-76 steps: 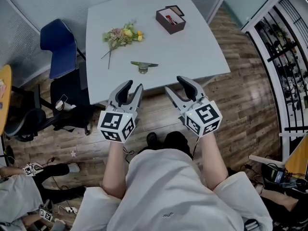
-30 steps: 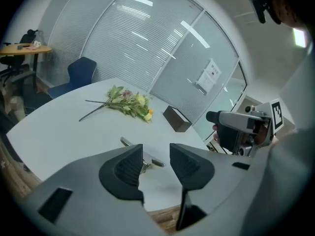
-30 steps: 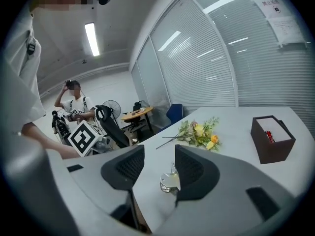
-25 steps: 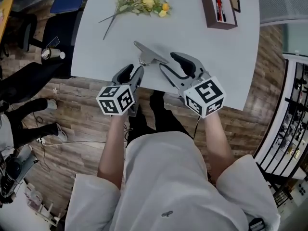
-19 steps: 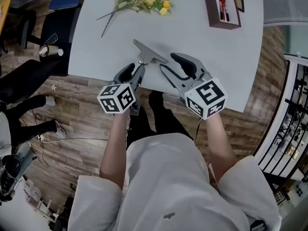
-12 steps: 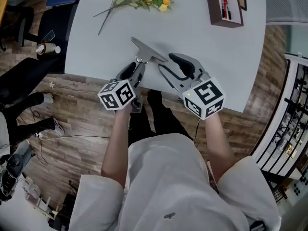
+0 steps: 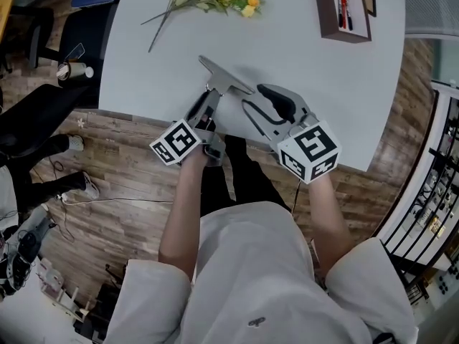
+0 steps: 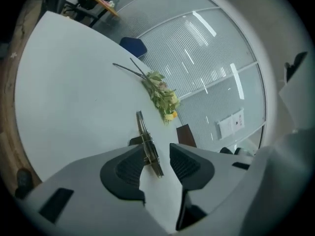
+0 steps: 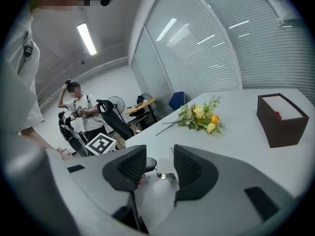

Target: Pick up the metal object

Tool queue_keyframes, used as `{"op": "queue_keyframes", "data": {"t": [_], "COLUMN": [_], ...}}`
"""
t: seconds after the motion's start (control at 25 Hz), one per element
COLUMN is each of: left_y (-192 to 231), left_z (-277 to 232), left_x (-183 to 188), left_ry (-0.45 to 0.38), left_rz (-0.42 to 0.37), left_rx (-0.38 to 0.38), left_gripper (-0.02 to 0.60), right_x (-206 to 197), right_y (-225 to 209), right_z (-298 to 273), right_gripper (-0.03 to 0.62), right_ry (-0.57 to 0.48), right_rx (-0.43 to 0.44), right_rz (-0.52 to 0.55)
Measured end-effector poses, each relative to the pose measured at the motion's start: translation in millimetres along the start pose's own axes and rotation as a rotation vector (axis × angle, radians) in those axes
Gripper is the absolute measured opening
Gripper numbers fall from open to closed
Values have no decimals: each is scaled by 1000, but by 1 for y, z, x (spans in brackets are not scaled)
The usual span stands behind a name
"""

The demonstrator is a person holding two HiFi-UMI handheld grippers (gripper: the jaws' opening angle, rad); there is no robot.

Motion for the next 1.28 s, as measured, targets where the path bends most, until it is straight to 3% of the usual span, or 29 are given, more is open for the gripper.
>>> {"op": "queue_keyframes", "data": {"t": [0.36,0.6,1.28], "left_y": [1,1,6], "left_z": [-13,-19,-30], "left_x": [-4,-2,1], "left_ry": [-16,-59,-48], "left_rz": [112,160,201], "left_rx": [-18,-2,-13], "left_gripper": [161,119,37], "right_x": [-8,-10,-10], "right_y": [-7,-12,-10], "right_z": [4,4,0], "right_gripper": [166,152,142], "right_ry": [1,1,-5], "right_rx": [9,18,44], "right_rz": [-20,-31,-51]}}
Point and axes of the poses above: the fingertips, and each gripper's own axes: z backward along the fingers, y to its left, x out of its top, the point moved 7 cm from there along z, backward along the fingers, and after that the axes turned 12 degrees about y, right-handed, at the moved point
